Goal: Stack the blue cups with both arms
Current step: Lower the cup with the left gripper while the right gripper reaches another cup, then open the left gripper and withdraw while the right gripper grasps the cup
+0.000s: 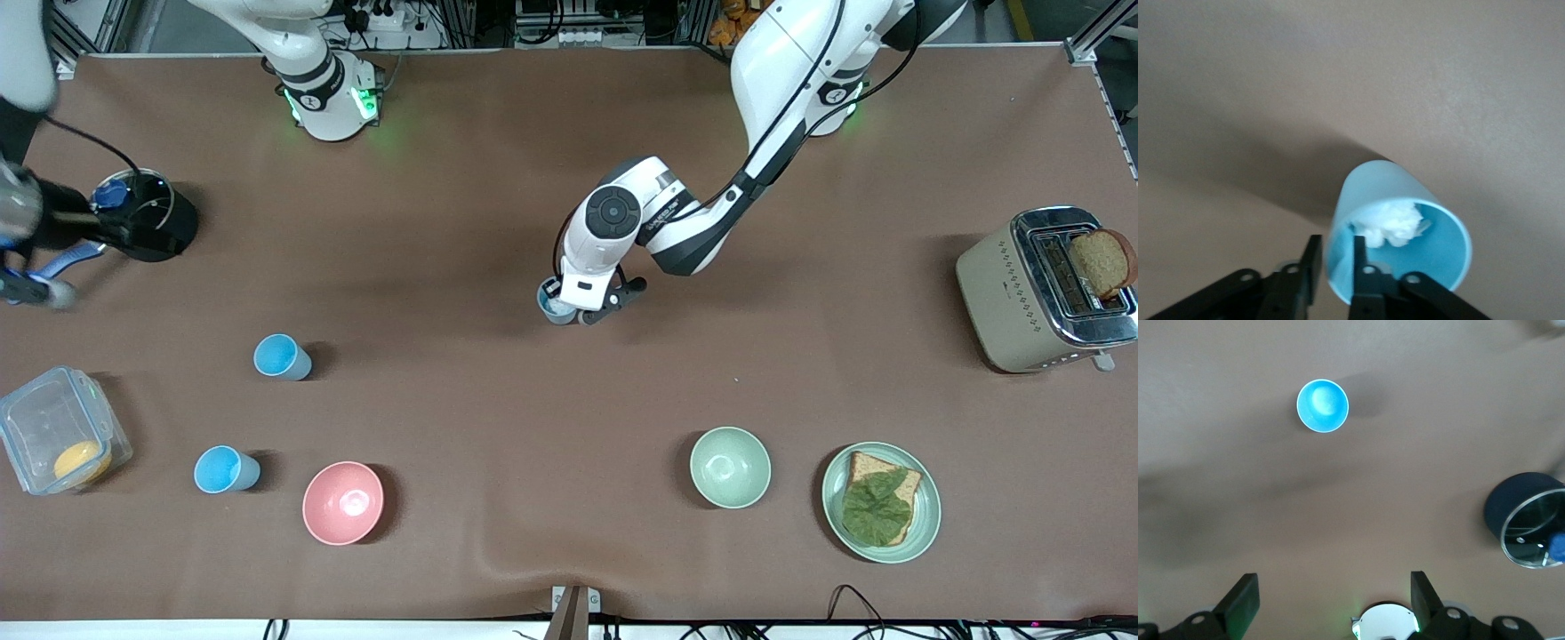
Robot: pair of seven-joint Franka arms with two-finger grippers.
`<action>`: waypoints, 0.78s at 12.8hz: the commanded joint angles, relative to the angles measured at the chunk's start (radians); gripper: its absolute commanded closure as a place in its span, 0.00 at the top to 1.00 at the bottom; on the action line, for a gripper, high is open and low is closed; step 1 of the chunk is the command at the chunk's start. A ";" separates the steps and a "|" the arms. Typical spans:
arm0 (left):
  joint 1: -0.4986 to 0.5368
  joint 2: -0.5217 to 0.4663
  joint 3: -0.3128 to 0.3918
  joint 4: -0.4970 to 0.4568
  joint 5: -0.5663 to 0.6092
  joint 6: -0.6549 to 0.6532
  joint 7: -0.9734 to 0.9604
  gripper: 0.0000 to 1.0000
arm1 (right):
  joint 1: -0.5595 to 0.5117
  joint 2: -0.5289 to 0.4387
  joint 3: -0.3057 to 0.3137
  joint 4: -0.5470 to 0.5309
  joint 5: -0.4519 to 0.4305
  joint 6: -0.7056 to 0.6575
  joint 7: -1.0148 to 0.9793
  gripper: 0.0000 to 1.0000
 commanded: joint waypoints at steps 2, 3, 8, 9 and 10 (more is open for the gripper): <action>0.003 -0.067 0.014 0.021 0.049 -0.075 -0.029 1.00 | 0.006 0.227 0.002 0.017 0.009 0.126 -0.037 1.00; 0.019 -0.113 0.014 0.025 0.049 -0.128 -0.029 1.00 | 0.003 0.278 0.000 0.017 0.009 0.175 -0.050 1.00; 0.131 -0.308 0.013 0.026 0.056 -0.270 -0.012 1.00 | -0.011 0.389 -0.001 -0.061 0.000 0.454 -0.071 1.00; 0.151 -0.336 0.013 0.028 0.056 -0.276 -0.006 1.00 | -0.011 0.389 -0.001 -0.110 -0.001 0.525 -0.071 1.00; 0.179 -0.359 0.013 0.028 0.056 -0.277 0.024 1.00 | -0.011 0.389 -0.001 -0.151 -0.004 0.576 -0.073 1.00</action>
